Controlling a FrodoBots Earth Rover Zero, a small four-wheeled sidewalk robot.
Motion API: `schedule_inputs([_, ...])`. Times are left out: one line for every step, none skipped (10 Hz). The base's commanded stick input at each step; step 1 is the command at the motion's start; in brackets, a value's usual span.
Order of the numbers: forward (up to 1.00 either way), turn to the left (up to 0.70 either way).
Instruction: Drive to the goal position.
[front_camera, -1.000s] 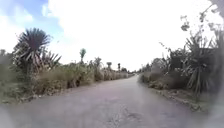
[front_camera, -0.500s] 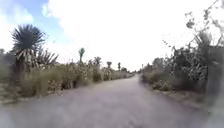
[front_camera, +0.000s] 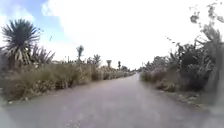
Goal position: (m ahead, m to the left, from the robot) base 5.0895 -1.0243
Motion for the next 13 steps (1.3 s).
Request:
schedule_inputs([0.85, 0.0])
schedule_inputs([0.85, 0.0])
schedule_inputs([0.85, 0.0])
schedule_inputs([0.85, 0.0])
schedule_inputs([0.85, 0.0])
schedule_inputs([0.85, 0.0])
schedule_inputs([0.85, 0.0])
schedule_inputs([0.85, 0.0])
schedule_inputs([0.85, 0.0])
schedule_inputs([0.85, 0.0])
schedule_inputs([0.85, 0.0])
schedule_inputs([0.85, 0.0])
schedule_inputs([0.85, 0.0])
